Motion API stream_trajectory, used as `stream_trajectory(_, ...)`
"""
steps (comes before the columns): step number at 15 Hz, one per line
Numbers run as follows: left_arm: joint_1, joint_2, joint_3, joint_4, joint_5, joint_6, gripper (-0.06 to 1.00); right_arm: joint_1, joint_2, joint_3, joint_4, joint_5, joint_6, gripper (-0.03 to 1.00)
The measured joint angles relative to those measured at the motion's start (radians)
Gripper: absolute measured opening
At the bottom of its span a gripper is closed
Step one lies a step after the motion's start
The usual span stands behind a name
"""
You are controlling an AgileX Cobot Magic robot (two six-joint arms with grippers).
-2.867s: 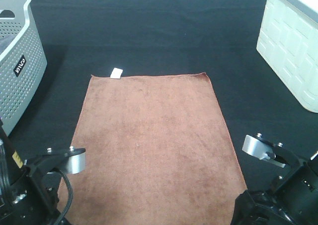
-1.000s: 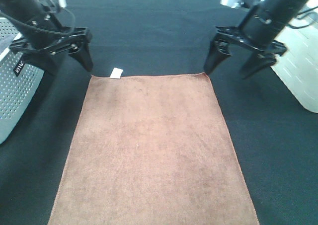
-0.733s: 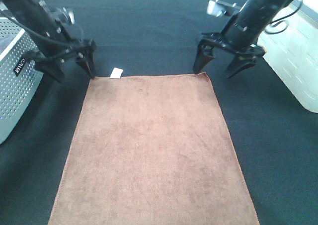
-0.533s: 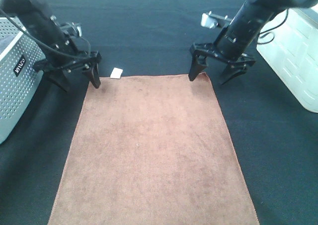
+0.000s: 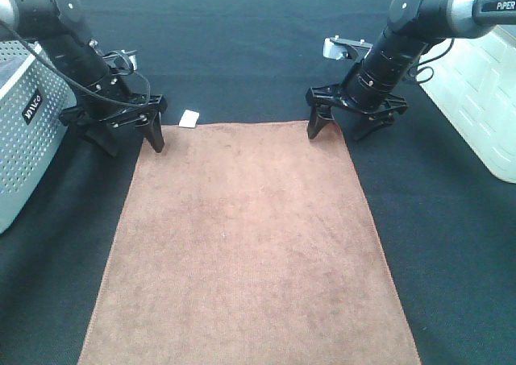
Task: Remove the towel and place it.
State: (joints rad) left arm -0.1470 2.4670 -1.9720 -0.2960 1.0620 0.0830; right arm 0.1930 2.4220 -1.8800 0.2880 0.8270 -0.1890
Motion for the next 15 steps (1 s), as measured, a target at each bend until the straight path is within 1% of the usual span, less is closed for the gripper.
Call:
stream_trajectory(2,0.0,0.0,0.0,0.0,0.0,0.0,0.76,0.0,0.006,0.0,0.0,-0.029,0.0,0.81)
stream_trajectory(4,0.0,0.002,0.0,0.003,-0.001,0.01,0.72,0.0,0.01,-0.004,-0.003,-0.027,0.0,0.79)
stream_trajectory(6,-0.016,0.004,0.0,0.014,-0.01,0.027,0.68,0.011,0.015,-0.004,-0.023,-0.03,0.0,0.76)
stream_trajectory(7,-0.033,0.005,0.0,0.015,-0.026,0.024,0.67,0.031,0.02,-0.007,-0.041,-0.048,0.0,0.73)
stream_trajectory(8,-0.048,0.007,0.0,0.012,-0.059,0.008,0.62,0.052,0.024,-0.008,-0.054,-0.076,0.0,0.7)
stream_trajectory(9,-0.059,0.009,0.0,0.004,-0.089,-0.009,0.54,0.068,0.03,-0.008,-0.06,-0.099,0.0,0.65)
stream_trajectory(10,-0.065,0.013,0.0,-0.007,-0.119,-0.016,0.44,0.073,0.033,-0.009,-0.061,-0.119,0.0,0.59)
stream_trajectory(11,-0.071,0.016,0.0,-0.01,-0.138,-0.019,0.33,0.073,0.035,-0.011,-0.065,-0.13,0.006,0.5)
stream_trajectory(13,-0.076,0.021,0.0,-0.017,-0.161,-0.019,0.09,0.073,0.039,-0.011,-0.094,-0.146,0.012,0.25)
stream_trajectory(14,-0.076,0.021,0.0,-0.018,-0.166,-0.019,0.02,0.073,0.039,-0.011,-0.107,-0.15,0.015,0.13)
stream_trajectory(15,-0.076,0.022,0.0,-0.018,-0.167,-0.019,0.01,0.073,0.04,-0.011,-0.118,-0.152,0.015,0.05)
